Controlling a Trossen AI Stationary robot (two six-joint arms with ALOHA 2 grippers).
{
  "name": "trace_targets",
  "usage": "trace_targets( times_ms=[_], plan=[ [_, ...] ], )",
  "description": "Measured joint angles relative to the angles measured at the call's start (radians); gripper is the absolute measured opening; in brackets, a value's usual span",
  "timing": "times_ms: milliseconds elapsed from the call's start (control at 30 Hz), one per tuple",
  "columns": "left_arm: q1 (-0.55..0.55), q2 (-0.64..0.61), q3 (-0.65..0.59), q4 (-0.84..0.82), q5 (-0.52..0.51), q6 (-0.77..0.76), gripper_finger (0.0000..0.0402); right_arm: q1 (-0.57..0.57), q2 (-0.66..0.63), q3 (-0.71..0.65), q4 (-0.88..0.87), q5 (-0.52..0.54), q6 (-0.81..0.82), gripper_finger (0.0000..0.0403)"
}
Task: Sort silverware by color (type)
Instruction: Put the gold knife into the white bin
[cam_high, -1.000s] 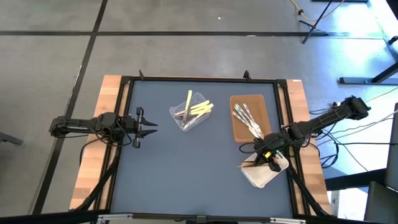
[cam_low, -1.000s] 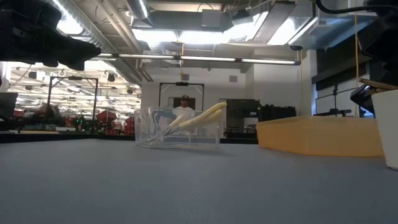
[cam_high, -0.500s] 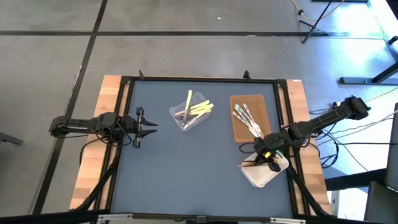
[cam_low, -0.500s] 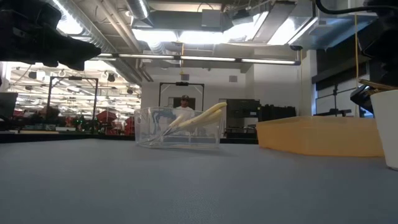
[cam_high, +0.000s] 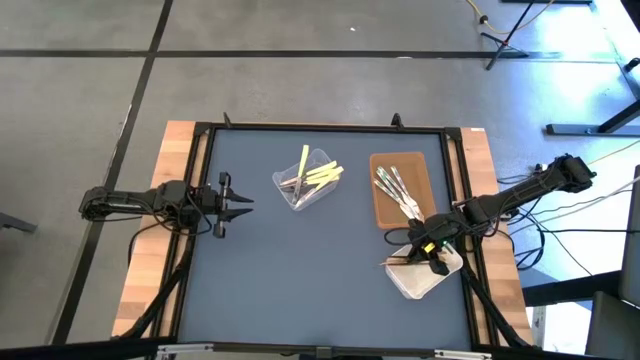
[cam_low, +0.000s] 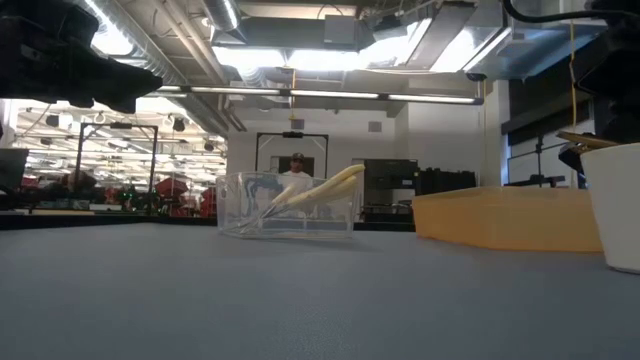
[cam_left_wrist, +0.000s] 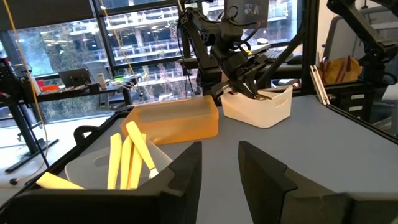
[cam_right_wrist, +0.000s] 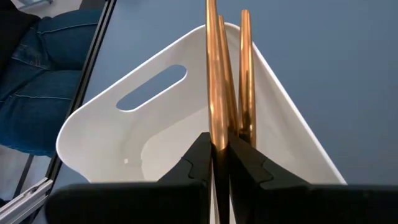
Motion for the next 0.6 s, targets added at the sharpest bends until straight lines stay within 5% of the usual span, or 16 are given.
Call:
trace_targets(
  times_ms=[600],
  plan=[
    [0.0,0.002,0.0,0.0,0.0,0.005,0.0098,0.0,0.0,0.0,0.0,-0.001,0.003,0.0088]
  ],
)
